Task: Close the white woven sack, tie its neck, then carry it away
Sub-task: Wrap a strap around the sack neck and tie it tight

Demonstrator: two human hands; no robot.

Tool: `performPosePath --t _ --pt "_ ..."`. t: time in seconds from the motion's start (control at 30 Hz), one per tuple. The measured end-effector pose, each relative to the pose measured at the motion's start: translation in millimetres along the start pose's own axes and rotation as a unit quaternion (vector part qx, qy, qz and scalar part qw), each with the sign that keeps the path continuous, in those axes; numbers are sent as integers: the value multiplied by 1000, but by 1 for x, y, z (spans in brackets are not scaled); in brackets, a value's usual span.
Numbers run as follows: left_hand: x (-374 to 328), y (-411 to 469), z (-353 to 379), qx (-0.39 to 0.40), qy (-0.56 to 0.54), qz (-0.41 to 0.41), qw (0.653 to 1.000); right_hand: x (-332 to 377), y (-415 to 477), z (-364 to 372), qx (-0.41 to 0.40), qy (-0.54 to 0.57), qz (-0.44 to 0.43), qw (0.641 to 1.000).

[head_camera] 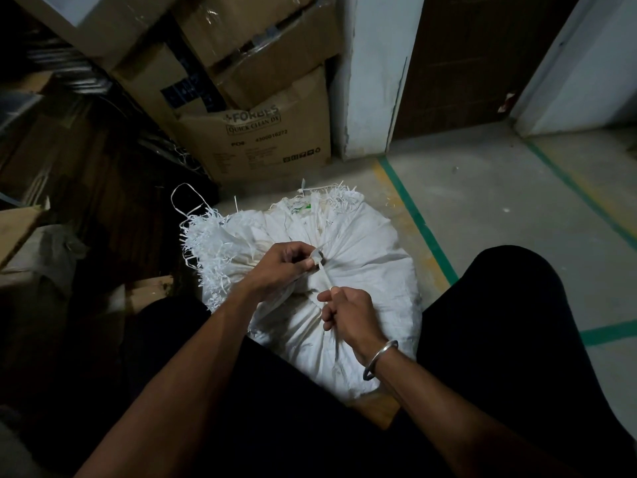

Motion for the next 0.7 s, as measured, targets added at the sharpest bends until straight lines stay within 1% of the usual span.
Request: performPosePath --t 0.37,0.7 --pt "0 -2 1 -6 -17 7 1000 2 -3 -1 -3 20 33 999" --pt "-1 -3 1 -7 -20 0 1000 10 -7 2 10 29 8 999"
Point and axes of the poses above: each hand's wrist, its own y-axis towards the middle knuckle, its own z-axis out of the palm, x = y × z, the point moved 7 cm from there along y, towards the middle knuckle, and after that the axes turned 14 degrees about x, right-handed, at the moved point
